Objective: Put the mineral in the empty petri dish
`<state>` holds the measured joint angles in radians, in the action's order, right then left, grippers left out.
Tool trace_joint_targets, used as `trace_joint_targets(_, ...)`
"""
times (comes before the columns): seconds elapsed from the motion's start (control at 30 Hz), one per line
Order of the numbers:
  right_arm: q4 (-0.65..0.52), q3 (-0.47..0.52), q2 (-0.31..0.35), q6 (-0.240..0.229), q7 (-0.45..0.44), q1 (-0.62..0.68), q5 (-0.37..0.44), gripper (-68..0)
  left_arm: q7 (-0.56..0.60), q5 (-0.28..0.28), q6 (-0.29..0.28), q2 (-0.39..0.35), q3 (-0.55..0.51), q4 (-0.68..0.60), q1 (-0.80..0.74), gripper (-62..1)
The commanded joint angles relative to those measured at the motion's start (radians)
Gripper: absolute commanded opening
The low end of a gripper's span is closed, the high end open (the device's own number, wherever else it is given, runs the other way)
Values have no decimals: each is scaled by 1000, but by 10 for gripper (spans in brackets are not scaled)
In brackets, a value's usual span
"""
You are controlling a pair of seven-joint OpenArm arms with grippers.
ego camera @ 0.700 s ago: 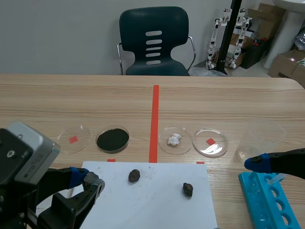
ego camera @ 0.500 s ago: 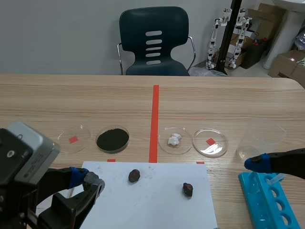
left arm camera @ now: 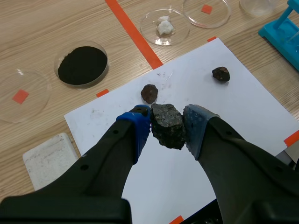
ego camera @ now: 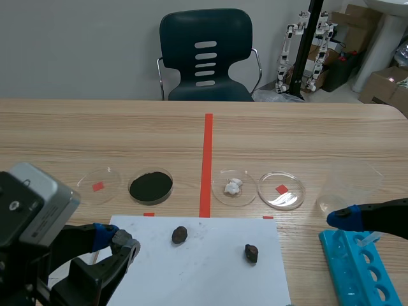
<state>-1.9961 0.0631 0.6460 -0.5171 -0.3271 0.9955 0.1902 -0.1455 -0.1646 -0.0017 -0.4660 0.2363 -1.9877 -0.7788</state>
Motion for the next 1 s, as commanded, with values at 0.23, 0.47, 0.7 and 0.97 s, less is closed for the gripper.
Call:
trace_joint_targets(0.23,-3,1,13,0,-11,-1,11,4,-142,0,18,53,39,38,159,-468)
trace_joint_targets(0.47,-3,1,13,0,-11,-1,11,4,-282,0,95,121,66,194,351,-469)
trace_joint_targets(0.7,-3,1,13,0,-11,-1,11,4,-346,0,227,198,64,379,580,-468)
trace_joint_targets(0.97,-3,1,13,0,-11,-1,11,4,-388,-1,315,254,64,638,829,-468)
